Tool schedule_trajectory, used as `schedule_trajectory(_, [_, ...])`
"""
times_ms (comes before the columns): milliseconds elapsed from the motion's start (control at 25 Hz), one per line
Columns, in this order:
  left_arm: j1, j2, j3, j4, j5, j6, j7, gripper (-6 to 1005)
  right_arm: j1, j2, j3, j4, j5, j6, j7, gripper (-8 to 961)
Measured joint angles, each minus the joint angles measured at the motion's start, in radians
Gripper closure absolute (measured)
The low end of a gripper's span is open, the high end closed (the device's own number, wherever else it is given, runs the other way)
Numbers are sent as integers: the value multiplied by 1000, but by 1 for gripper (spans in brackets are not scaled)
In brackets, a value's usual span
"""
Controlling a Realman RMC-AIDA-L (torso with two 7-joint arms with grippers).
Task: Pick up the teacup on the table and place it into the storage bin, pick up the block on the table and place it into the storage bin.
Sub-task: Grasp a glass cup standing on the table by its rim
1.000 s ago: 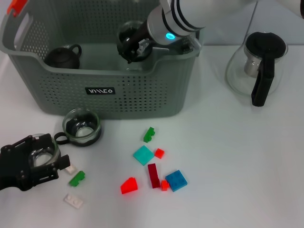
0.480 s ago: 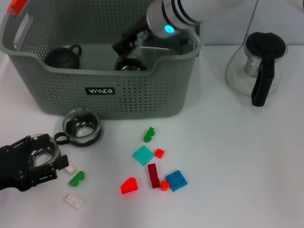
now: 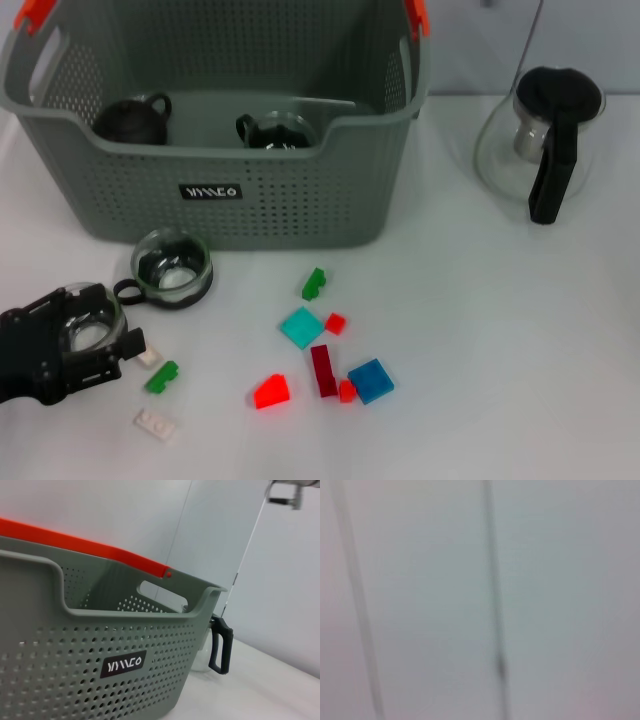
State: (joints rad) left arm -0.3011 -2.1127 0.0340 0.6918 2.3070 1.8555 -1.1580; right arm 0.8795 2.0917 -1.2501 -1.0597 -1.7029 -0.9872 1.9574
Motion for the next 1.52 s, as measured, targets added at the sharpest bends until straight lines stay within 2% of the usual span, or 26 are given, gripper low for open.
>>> schedule_trajectory(120, [-1, -1, 0, -3, 0, -2, 0, 109, -120, -1, 84, 5, 215, -219, -236, 308])
schedule_trajectory(200, [-1, -1, 0, -4, 0, -3, 0, 110, -192, -1, 134, 14, 266, -332, -326, 276])
schedule_trajectory(280, [-1, -1, -1, -3, 0, -3, 0, 110, -257, -6, 173, 14, 266, -431, -368, 275])
schedule_trajectory(400, [-2, 1, -1, -1, 0, -3, -1, 110, -334, -26, 205, -21, 220, -558, -379, 273])
schedule_trajectory(560, [-2, 5, 3, 2, 0, 3, -2, 110, -413, -45, 223, -168, 73, -694, -290, 272])
schedule_trajectory(680, [0, 6, 4, 5, 0, 5, -2, 110, -434, -40, 222, -324, -113, -771, -166, 272])
schedule_trajectory(800, [0, 6, 4, 8, 0, 7, -2, 111, -409, -18, 221, -424, -298, -840, -64, 272])
schedule_trajectory(1000, [0, 5, 6, 8, 0, 9, -2, 111, -327, -5, 222, -455, -507, -921, 45, 273])
schedule_trajectory(1120, [4, 5, 6, 10, 0, 16, -2, 111, -316, 4, 217, -443, -534, -932, 40, 273])
schedule_trajectory(1240, [7, 5, 6, 11, 0, 17, -2, 111, -333, 8, 222, -379, -485, -906, -36, 273])
schedule_trajectory(1360, [8, 5, 6, 11, 0, 17, -1, 112, -370, 8, 235, -228, -381, -859, -168, 273])
schedule_trajectory(1520, [8, 5, 6, 11, 0, 13, -1, 112, -417, 7, 304, 96, -236, -759, -511, 272])
